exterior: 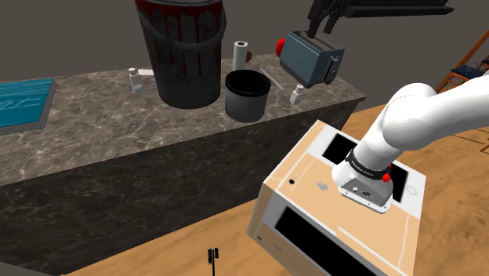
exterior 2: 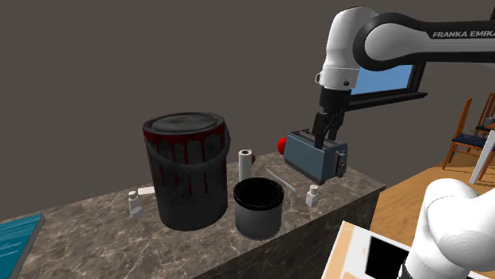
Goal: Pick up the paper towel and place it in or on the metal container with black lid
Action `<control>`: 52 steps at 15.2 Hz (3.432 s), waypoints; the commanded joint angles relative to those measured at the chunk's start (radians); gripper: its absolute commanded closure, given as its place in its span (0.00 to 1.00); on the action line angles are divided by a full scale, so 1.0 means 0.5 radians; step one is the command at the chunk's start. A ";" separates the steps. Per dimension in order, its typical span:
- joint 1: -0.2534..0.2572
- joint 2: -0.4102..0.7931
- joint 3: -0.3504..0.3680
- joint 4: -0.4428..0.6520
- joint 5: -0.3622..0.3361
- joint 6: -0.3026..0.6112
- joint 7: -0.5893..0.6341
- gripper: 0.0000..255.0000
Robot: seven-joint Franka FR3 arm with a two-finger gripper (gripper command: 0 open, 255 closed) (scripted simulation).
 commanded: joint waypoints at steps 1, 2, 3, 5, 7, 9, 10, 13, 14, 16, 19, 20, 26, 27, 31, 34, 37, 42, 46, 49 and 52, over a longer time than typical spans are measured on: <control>0.000 0.000 0.000 0.000 0.000 0.000 0.000 0.00; -0.006 0.057 0.000 -0.001 -0.004 0.068 0.011 0.00; -0.012 0.115 0.000 0.002 -0.008 0.135 0.021 0.00; -0.022 0.237 -0.002 0.015 -0.016 0.264 0.043 0.00; -0.034 0.364 -0.004 0.039 -0.024 0.388 0.065 0.00; -0.045 0.495 -0.007 0.075 -0.033 0.505 0.087 0.00; -0.050 0.562 -0.008 0.097 -0.037 0.560 0.098 0.00; -0.066 0.768 -0.015 0.179 -0.050 0.715 0.132 0.00; -0.072 0.837 -0.017 0.212 -0.054 0.762 0.143 0.00; -0.083 0.978 -0.023 0.285 -0.062 0.850 0.165 0.00; -0.099 1.190 -0.032 0.414 -0.073 0.964 0.198 0.00; -0.105 1.261 -0.036 0.462 -0.076 0.998 0.209 0.00; -0.134 1.691 -0.063 0.806 -0.086 1.146 0.269 0.00; -0.139 1.764 -0.068 0.873 -0.086 1.162 0.277 0.00; -0.153 1.963 -0.082 1.046 -0.083 1.214 0.298 0.00; -0.156 2.005 -0.082 1.023 -0.080 1.279 0.296 0.00; -0.159 2.052 -0.083 1.006 -0.077 1.343 0.294 0.00; -0.160 2.061 -0.083 1.003 -0.076 1.355 0.294 0.00; -0.160 2.061 -0.083 1.003 -0.076 1.355 0.294 1.00; -0.160 2.061 -0.083 1.003 -0.077 1.355 0.294 1.00; -0.160 2.060 -0.083 1.003 -0.077 1.355 0.294 1.00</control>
